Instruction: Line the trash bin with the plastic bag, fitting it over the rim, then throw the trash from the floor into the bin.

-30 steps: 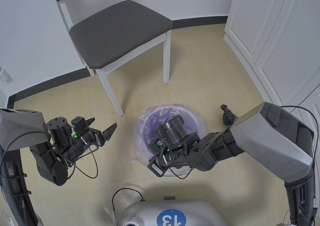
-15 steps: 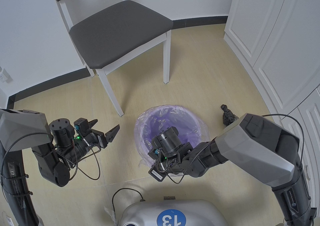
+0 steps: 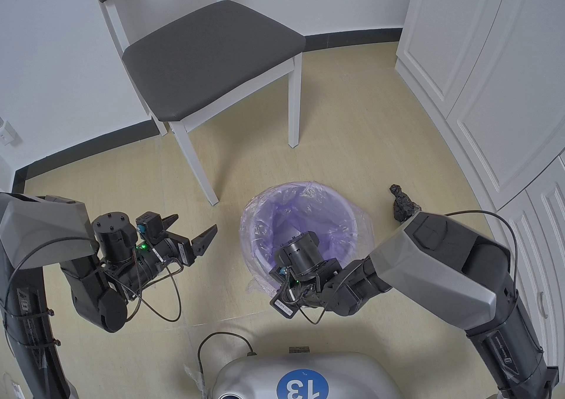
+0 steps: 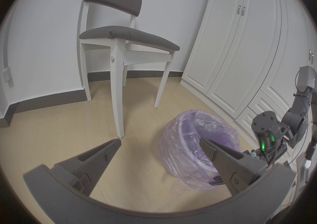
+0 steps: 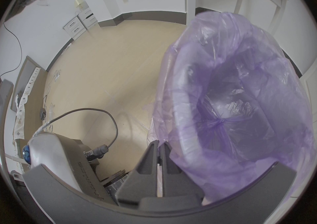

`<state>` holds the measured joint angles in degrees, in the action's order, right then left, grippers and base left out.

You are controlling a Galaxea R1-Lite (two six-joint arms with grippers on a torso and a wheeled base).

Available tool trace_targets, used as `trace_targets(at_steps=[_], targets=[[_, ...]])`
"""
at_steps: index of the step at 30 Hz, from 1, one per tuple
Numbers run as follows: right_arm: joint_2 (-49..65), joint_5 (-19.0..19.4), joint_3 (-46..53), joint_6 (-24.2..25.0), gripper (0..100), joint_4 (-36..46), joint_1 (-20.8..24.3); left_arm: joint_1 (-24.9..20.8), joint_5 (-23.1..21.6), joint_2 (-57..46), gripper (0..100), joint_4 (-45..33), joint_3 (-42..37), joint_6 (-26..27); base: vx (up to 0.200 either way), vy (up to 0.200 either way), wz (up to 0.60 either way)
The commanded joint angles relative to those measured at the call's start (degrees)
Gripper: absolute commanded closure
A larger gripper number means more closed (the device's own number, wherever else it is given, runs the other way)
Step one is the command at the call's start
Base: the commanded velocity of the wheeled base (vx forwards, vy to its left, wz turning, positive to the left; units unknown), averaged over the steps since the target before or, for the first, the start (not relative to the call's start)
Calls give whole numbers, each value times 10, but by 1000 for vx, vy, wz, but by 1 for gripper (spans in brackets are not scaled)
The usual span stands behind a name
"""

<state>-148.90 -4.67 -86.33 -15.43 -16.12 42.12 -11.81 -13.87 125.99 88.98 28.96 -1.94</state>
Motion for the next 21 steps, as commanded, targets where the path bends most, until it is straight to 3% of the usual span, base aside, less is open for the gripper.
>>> trace_targets(at_steps=[1, 3, 4, 9, 21], targets=[[-7, -1, 9, -1, 100, -16, -1, -3, 1, 5, 0, 10, 2, 0, 0, 0, 0], [-6, -1, 16, -2, 100, -19, -1, -2, 1, 6, 0, 10, 3, 0, 0, 0, 0], [-3, -1, 20, -2, 0, -19, 0, -2, 1, 6, 0, 10, 3, 0, 0, 0, 0], [40, 0, 57, 0, 0, -19, 4, -1, 1, 7, 0, 10, 4, 0, 0, 0, 0], [222, 0, 246, 5, 0, -41, 8, -1, 1, 3, 0, 10, 2, 0, 0, 0, 0]])
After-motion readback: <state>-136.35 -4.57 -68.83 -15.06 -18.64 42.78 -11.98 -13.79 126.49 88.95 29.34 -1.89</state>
